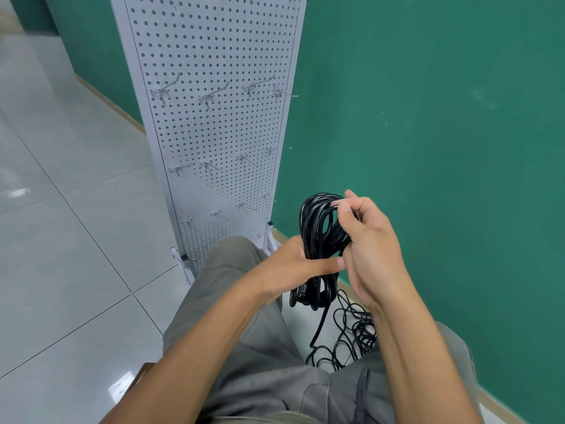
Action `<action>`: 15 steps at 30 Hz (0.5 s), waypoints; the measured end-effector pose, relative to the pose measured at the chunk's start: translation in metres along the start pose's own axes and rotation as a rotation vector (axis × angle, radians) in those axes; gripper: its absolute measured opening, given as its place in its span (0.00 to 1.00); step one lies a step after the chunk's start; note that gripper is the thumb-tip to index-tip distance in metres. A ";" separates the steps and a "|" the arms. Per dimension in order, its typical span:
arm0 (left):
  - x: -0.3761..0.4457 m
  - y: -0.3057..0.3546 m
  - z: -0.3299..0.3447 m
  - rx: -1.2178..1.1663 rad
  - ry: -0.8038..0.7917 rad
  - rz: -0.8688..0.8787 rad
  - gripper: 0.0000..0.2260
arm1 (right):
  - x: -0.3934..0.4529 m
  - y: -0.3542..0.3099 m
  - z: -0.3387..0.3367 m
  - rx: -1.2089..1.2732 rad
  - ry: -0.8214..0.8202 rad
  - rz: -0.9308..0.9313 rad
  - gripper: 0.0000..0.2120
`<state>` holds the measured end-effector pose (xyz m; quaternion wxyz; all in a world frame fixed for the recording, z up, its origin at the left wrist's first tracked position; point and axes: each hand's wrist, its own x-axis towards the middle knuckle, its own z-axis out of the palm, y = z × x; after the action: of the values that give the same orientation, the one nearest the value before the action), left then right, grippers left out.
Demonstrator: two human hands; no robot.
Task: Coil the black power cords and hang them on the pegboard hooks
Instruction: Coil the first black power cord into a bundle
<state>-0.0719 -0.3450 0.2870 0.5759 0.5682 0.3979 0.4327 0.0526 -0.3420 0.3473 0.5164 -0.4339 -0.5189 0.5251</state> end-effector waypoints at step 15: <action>-0.001 -0.003 0.009 0.007 0.132 -0.019 0.12 | 0.016 0.005 -0.007 -0.120 -0.068 0.083 0.21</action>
<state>-0.0634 -0.3489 0.2841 0.5507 0.5366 0.4417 0.4622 0.0577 -0.3255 0.3433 0.4497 -0.4671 -0.5482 0.5283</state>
